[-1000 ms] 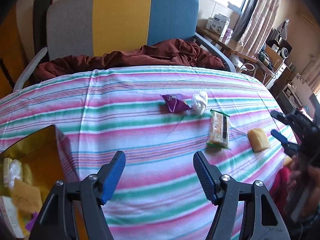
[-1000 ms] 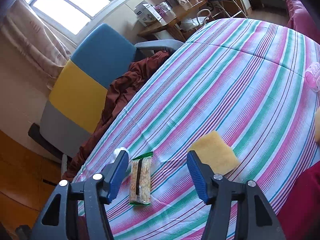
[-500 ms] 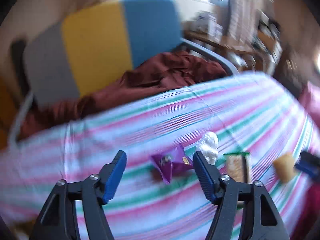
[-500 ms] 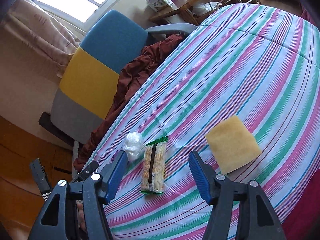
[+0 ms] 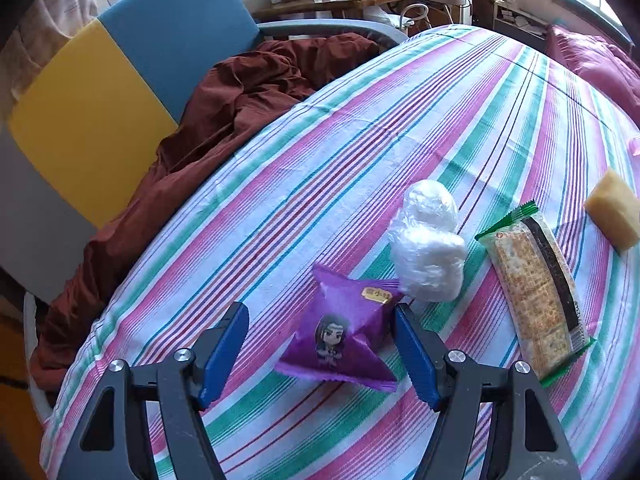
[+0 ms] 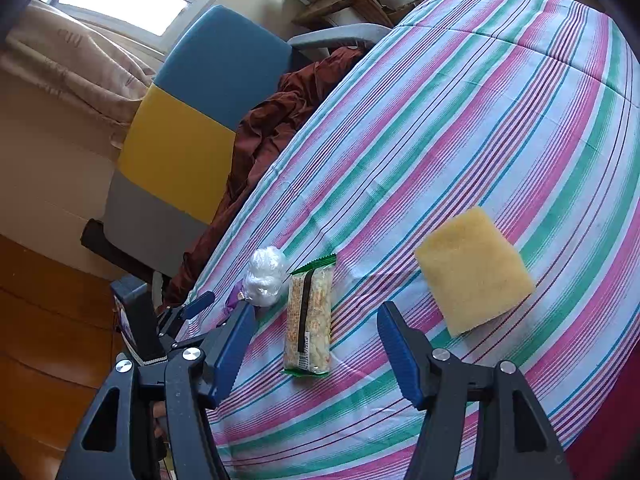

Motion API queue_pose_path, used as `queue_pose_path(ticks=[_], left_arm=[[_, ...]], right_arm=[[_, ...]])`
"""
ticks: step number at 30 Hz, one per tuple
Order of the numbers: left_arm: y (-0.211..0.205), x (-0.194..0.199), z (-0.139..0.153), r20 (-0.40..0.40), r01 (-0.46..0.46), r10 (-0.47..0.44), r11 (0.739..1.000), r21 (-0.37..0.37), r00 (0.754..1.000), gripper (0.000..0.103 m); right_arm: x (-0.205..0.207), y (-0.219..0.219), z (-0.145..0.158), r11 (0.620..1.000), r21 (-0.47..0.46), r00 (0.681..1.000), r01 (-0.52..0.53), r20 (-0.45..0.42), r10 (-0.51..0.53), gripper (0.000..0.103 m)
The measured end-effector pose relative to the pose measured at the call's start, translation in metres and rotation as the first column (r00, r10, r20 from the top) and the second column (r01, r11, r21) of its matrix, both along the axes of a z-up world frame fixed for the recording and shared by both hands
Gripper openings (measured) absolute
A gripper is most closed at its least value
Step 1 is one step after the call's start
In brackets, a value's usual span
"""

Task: Organize objects
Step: 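Move the left tool to the purple snack packet and grasp it, then lift the purple packet with the left tool while the right tool grasps the cotton ball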

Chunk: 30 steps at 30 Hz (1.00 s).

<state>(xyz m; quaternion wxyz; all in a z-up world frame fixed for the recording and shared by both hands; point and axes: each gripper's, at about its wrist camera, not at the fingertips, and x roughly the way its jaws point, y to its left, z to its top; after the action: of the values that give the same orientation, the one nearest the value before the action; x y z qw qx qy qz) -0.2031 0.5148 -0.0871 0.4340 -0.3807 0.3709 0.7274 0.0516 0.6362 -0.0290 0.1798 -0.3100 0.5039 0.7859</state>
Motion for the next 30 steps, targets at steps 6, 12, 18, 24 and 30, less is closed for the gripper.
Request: queue_pose_path(ticks=[6,12,18,24,30], left_arm=[[0.001,0.001,-0.003,0.077,-0.067,0.062,0.996,0.058,0.995,0.04],[-0.028,0.018,-0.002,0.131,-0.195,0.184,0.978,0.077,0.974,0.039],[-0.059,0.063,-0.004,0.128,-0.254,0.244,0.965,0.071,0.961,0.039],[-0.097,0.108,-0.004,0.181,-0.35,0.328,0.931,0.104,0.927,0.039],[-0.139,0.16,-0.001,0.181,-0.399,0.37,0.903,0.162,0.911,0.039]], right_arm=[[0.0,0.0,-0.001,1.0,0.011,1.0,0.008,0.018,-0.009,0.065],[0.005,0.006,0.001,0.999,0.018,0.999,0.046,0.012,-0.047,0.065],[0.014,0.016,-0.002,0.994,0.013,0.994,0.11,0.025,-0.11,0.065],[0.009,0.014,-0.006,0.997,0.017,0.995,0.082,0.063,-0.083,0.065],[-0.003,0.003,-0.006,0.999,0.047,0.996,0.002,0.084,-0.006,0.065]])
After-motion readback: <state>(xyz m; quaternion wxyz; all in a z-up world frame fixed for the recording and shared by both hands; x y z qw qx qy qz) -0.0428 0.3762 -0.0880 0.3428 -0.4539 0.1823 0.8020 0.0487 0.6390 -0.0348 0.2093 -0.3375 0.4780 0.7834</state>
